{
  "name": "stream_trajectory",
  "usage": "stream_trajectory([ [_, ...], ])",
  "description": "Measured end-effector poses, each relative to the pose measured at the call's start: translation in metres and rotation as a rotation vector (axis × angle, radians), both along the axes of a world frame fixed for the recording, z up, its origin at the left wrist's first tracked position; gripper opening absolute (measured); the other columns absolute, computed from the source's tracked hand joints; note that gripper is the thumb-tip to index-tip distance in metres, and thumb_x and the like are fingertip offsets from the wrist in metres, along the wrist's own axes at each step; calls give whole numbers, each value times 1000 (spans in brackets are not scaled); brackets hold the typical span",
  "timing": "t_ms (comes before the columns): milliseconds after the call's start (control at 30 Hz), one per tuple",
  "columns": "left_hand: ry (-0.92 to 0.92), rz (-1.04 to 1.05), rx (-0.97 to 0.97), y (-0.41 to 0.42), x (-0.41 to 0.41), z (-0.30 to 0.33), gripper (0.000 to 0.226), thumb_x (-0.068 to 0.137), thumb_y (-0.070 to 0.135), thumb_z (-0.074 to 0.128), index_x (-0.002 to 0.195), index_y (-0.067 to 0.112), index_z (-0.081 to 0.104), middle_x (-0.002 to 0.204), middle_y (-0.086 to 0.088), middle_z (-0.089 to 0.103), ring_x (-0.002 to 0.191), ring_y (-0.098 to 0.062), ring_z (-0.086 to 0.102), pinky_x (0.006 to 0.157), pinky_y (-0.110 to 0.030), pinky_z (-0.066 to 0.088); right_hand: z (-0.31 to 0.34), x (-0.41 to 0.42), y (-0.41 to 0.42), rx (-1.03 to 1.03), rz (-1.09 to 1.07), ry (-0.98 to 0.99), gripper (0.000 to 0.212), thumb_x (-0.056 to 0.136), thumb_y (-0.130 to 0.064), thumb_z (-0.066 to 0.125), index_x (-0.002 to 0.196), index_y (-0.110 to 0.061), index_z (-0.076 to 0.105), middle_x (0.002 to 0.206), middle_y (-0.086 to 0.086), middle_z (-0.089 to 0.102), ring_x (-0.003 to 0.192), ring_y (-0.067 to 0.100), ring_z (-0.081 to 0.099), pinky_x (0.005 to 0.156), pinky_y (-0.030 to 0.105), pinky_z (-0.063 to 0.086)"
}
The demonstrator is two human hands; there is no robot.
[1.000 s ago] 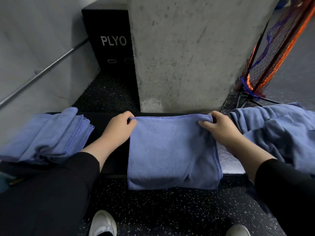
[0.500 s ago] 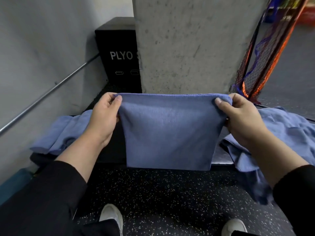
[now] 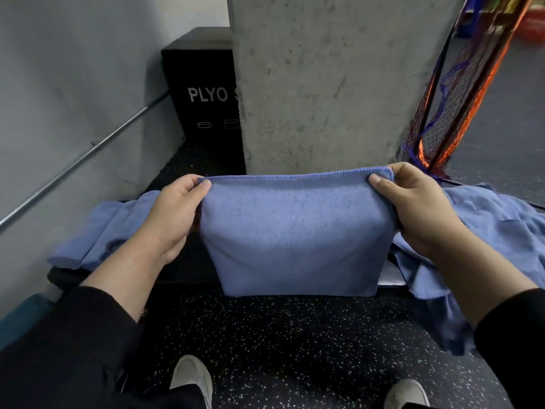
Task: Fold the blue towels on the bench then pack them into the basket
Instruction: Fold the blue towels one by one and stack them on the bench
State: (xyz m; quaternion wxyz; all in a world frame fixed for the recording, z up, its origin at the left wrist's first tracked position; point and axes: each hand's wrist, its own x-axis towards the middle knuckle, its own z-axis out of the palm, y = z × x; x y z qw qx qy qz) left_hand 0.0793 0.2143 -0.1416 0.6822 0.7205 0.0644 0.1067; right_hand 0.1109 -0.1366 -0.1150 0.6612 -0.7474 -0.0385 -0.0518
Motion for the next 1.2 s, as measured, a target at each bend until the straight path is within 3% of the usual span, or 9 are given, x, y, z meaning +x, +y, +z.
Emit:
stream_trajectory([
  [167, 82, 11, 16, 2, 36, 0, 25, 106, 24, 52, 84, 23, 64, 67, 9, 61, 58, -4, 55, 52, -21, 43, -6, 44, 10, -100, -93, 12, 15, 92, -33, 71, 93, -20, 66, 77, -8, 71, 70, 8, 64, 64, 30, 52],
  [267, 143, 71, 77, 8, 85, -9, 16, 105, 23, 52, 101, 19, 66, 87, -2, 64, 72, -14, 59, 65, -31, 50, -21, 98, 18, -244, -175, 37, 24, 90, -35, 73, 104, -17, 65, 91, 0, 68, 81, 20, 61, 63, 31, 49],
  [400, 194, 128, 685, -3, 113, -39, 38, 104, 22, 52, 142, 16, 52, 120, -4, 64, 105, -20, 60, 88, -31, 46, -49, 131, 32, -713, -183, 91, 71, 87, -29, 76, 146, -16, 38, 136, 17, 53, 118, 36, 56, 95, 41, 48],
  [500, 43, -109, 993, -38, 83, -82, 43, 104, 25, 50, 146, 14, 51, 144, -8, 56, 131, -28, 53, 107, -39, 42, -83, 90, 54, -848, 5, -37, 59, 96, -28, 65, 148, -12, 41, 145, 14, 48, 133, 30, 47, 107, 35, 36],
  [633, 124, -464, 1417, -60, 47, -132, 61, 108, 43, 34, 161, 17, 20, 169, 0, 15, 156, -15, 11, 126, -40, 10, -136, 36, 72, -982, 264, -3, 59, 104, -35, 47, 155, -13, 31, 163, 6, 27, 151, 21, 24, 120, 36, 20],
  [767, 203, -569, 1441, -51, 41, -143, 67, 107, 52, 21, 162, 20, -1, 169, 7, -11, 154, -8, -13, 126, -41, -6, -174, 29, 55, -1232, 362, 65, 73, 101, -58, 26, 161, -18, 10, 169, -2, 1, 156, 18, 1, 125, 43, 4],
  [1000, 224, -593, 1477, -30, 39, -145, 71, 104, 60, 14, 161, 26, -9, 166, 9, -22, 152, -9, -23, 127, -43, -7, -181, 32, 18, -1317, 408, -103, 90, 86, -73, -5, 161, -25, 12, 167, -11, 2, 155, 9, 1, 126, 35, 0],
  [1100, 234, -581, 1482, -19, 29, -143, 71, 104, 60, 15, 161, 26, -8, 167, 9, -21, 152, -7, -22, 126, -45, -6, -180, 27, 9, -1272, 413, -114, 80, 93, -67, 9, 160, -23, 21, 167, -9, 9, 154, 11, 8, 126, 34, 5],
  [1200, 153, -548, 1523, -3, 15, -138, 69, 102, 60, 17, 162, 25, 13, 170, 5, 1, 155, -6, -4, 127, -44, -3, -168, 17, 1, -1199, 438, -167, 52, 101, -45, 47, 148, -22, 45, 160, -3, 35, 144, 20, 38, 118, 37, 32],
])
